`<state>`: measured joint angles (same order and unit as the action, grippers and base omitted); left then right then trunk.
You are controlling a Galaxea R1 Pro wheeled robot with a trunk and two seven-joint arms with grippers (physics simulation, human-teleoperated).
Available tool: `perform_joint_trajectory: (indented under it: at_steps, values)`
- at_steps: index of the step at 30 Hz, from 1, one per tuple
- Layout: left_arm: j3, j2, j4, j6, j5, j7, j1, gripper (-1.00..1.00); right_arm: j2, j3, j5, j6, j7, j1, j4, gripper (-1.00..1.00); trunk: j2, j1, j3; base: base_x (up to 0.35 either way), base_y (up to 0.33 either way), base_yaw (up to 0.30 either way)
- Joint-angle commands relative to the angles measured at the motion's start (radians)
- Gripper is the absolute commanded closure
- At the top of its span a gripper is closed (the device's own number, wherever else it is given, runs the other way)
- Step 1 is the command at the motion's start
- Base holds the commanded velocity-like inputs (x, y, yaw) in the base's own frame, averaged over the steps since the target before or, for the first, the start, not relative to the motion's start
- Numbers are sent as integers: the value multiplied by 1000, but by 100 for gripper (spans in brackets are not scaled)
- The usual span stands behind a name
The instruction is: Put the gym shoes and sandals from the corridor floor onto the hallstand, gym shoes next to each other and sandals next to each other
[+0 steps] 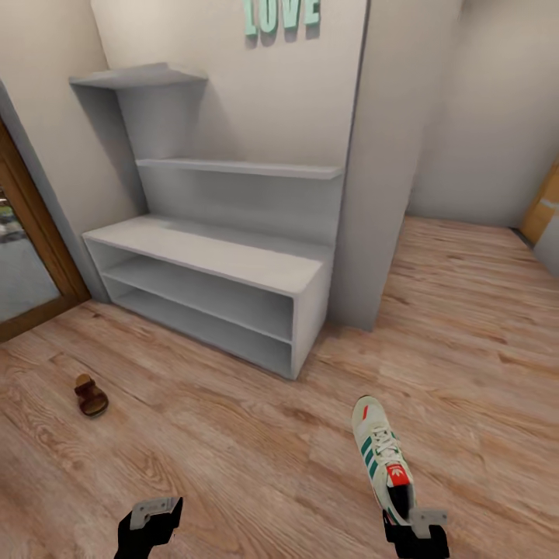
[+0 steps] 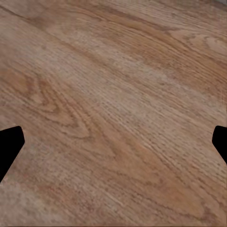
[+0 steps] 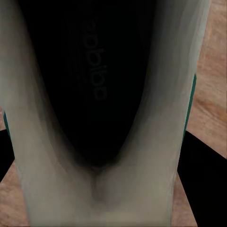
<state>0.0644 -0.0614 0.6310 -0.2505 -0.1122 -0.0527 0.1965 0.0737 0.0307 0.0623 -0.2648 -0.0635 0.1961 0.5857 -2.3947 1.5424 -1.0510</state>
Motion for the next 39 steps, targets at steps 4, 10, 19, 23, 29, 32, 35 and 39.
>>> perform_joint_trajectory:
  at_steps: [4,10,19,23,29,32,35,39]
  values:
    - [0,0,-1,-3,-10,-6,1,-100,0,1,7,-2,-4,0,0,100,0,0,-1,176,278,278]
    - [0,0,-1,-3,-11,-6,1,-100,0,1,7,-2,-4,0,0,100,0,0,-1,173,278,144]
    - [0,-1,-2,-3,-15,-6,1,-100,0,1,7,-2,-4,0,0,100,0,0,-1,170,279,9]
    - [1,-1,-2,-3,-15,-6,1,-100,0,1,7,-2,-4,0,0,100,0,0,-1,163,280,0]
    - [0,-1,-2,-3,-15,-6,1,-100,0,1,7,-2,-4,0,0,100,0,0,-1,160,282,0]
    - [0,-1,-2,-3,-16,-6,1,-100,0,1,7,-2,-4,0,0,100,0,0,-1,159,282,0]
    - [0,-1,-2,-3,-16,-6,1,-100,0,1,7,-2,-4,-1,0,100,0,0,-1,149,285,0]
    - [0,-2,-1,-3,-18,-6,1,-100,0,1,7,-2,-4,0,0,100,0,0,-1,107,294,0]
